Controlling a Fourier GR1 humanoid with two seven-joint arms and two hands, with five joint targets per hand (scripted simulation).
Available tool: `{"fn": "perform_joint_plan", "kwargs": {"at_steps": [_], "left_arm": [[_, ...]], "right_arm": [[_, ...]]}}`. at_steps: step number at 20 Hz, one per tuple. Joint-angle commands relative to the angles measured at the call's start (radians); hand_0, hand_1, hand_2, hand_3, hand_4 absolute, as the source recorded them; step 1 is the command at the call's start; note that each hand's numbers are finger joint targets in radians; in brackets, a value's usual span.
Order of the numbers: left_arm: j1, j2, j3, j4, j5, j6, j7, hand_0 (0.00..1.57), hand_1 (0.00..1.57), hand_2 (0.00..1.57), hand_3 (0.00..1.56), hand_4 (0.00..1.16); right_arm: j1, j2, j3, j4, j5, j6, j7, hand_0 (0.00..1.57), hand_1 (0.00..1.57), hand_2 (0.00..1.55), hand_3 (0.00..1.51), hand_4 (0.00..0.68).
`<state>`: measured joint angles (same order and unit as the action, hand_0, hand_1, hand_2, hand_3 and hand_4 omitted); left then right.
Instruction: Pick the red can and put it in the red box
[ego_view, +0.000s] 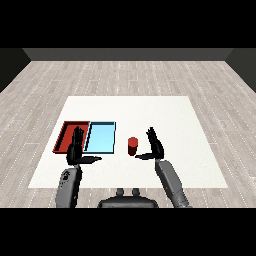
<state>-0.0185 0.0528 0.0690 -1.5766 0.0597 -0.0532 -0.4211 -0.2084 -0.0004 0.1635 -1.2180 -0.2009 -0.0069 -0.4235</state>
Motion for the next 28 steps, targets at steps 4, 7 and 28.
{"fn": "perform_joint_plan", "kwargs": {"at_steps": [4,7,28], "left_arm": [[0.027,0.016,-0.002,-0.085,0.032,-0.029,0.059,0.0,0.0,0.0,0.0,0.0],[0.012,-0.01,-0.004,-0.026,0.016,-0.006,0.004,0.0,0.0,0.0,0.0,0.0],[-0.023,0.006,0.005,-0.046,0.023,-0.005,0.057,0.0,0.0,0.0,0.0,0.0]], "right_arm": [[-0.038,0.0,0.1,0.133,-0.083,-0.07,-0.117,0.0,0.0,0.0,0.0,0.0],[-0.116,0.0,0.065,0.233,-0.089,-0.055,-0.125,0.0,0.0,0.0,0.0,0.0],[-0.216,0.0,0.18,0.364,-0.254,-0.098,-0.168,0.0,0.0,0.0,0.0,0.0]]}}
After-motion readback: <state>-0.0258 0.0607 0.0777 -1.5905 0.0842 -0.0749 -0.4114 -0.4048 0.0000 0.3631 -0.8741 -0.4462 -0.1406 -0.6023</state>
